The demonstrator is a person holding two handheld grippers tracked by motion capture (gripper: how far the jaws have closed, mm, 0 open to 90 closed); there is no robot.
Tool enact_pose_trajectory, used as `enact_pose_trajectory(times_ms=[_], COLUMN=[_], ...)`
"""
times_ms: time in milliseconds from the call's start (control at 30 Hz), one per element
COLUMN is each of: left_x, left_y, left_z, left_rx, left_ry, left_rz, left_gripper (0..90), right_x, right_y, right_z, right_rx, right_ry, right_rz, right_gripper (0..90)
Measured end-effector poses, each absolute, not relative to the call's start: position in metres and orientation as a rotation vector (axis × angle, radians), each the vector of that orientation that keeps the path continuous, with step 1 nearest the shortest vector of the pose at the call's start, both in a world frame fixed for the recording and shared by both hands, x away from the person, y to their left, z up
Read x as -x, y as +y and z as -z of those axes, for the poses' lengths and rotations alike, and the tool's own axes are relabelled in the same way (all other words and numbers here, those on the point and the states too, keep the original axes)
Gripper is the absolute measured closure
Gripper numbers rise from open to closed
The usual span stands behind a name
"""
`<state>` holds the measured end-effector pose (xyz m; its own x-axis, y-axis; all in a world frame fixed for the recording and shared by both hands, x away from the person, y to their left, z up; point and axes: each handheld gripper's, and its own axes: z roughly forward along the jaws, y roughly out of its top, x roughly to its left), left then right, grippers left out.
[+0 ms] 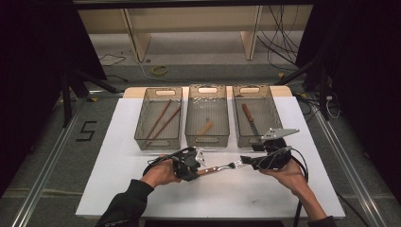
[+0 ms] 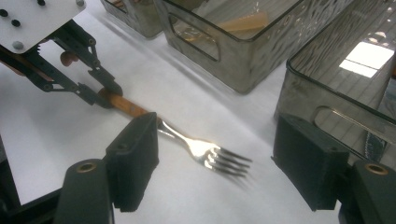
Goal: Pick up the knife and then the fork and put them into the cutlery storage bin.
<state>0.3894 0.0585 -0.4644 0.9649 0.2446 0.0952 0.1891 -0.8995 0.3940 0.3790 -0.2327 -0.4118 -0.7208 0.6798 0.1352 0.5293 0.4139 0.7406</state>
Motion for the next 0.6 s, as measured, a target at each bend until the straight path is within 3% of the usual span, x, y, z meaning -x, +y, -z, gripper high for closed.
enact_pose_trajectory(times_ms=[600], left_x=[-0.369], left_y=[0.053], left_z=[0.432], left_rx=[-2.638], left_ry=[0.258], left_rz=[-0.182], left_gripper=[74.7], right_x=[-0.367], right_y=[-0.211], right_z=[0.403], right_rx=[-0.872], right_ry=[2.564], right_rz=[-1.240], right_gripper=[31.7])
